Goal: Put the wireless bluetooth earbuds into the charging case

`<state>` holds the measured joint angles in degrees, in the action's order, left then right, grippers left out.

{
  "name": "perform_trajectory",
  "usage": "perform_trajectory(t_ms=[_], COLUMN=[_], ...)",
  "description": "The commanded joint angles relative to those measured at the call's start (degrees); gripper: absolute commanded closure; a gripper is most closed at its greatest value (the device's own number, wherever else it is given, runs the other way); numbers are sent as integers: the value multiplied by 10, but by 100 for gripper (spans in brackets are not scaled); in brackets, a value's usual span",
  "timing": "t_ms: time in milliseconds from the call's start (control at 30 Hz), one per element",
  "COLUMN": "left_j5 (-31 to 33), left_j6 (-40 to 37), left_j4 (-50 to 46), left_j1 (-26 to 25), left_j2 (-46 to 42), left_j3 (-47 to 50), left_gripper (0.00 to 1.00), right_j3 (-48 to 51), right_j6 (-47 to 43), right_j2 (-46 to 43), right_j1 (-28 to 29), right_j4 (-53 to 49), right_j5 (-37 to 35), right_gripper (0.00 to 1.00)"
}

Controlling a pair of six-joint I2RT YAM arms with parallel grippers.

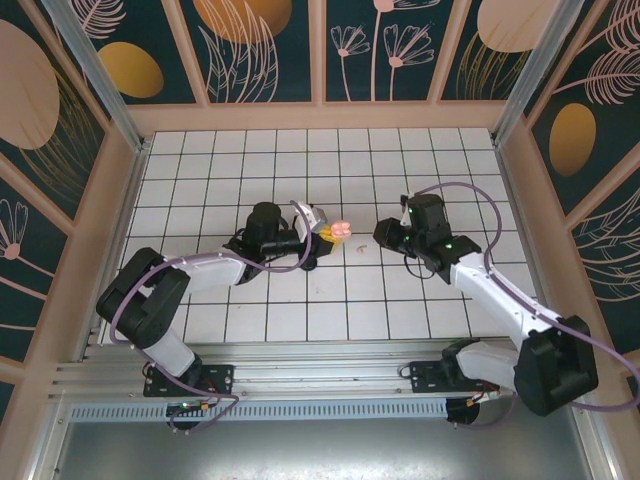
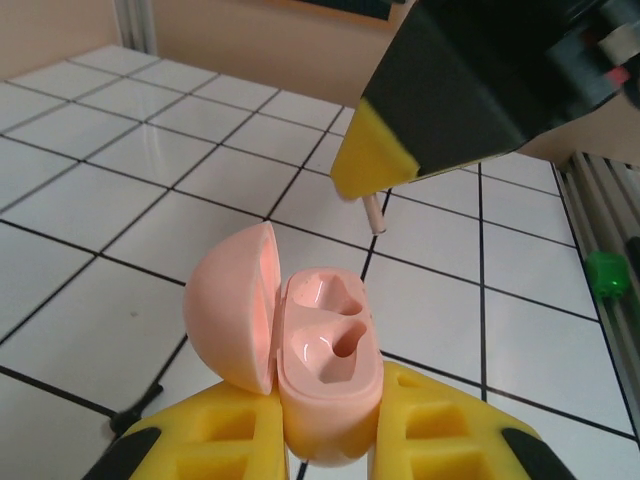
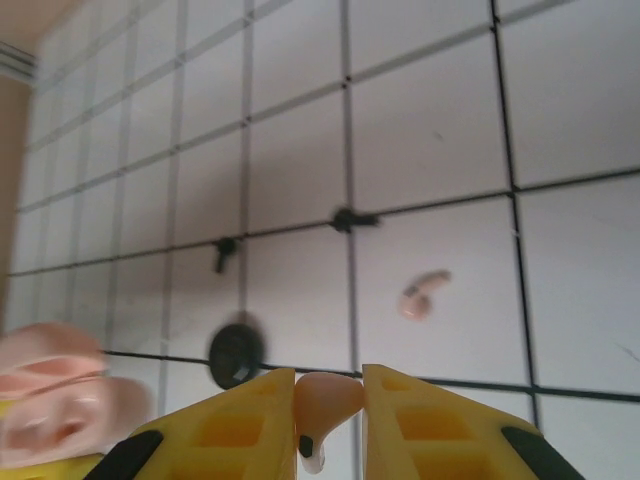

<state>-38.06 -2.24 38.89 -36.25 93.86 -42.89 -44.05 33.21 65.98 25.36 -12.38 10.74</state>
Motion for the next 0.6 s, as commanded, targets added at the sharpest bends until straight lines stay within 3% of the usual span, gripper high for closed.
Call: perform_trajectory(t_ms=[0, 567], left_j5=[17, 38], left_j6=[-2, -39], left_j4=[76, 74], left_j1=[-7, -15], left_j2=[9, 3], left_j3=[10, 13], left_gripper=[87, 87], right_j3=[4, 5], right_j6=[28, 19], right_j2=[-31, -41], right_j1=[26, 103], right_j4=[51, 145], right_j5=[-44, -76], right_gripper=[79, 79])
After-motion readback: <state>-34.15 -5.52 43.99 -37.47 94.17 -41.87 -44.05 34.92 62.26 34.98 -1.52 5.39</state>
